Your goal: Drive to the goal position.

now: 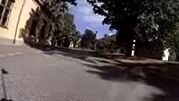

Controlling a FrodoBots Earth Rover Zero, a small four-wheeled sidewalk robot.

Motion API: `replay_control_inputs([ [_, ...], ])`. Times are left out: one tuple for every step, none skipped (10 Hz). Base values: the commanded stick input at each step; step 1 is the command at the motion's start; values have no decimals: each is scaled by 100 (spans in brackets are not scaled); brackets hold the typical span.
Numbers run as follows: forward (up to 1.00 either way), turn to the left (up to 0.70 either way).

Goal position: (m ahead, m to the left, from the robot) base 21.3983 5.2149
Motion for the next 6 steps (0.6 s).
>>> replay_control_inputs([
  [70,0],
  [70,0],
  [70,0],
  [70,0],
  [70,0],
  [70,0],
])
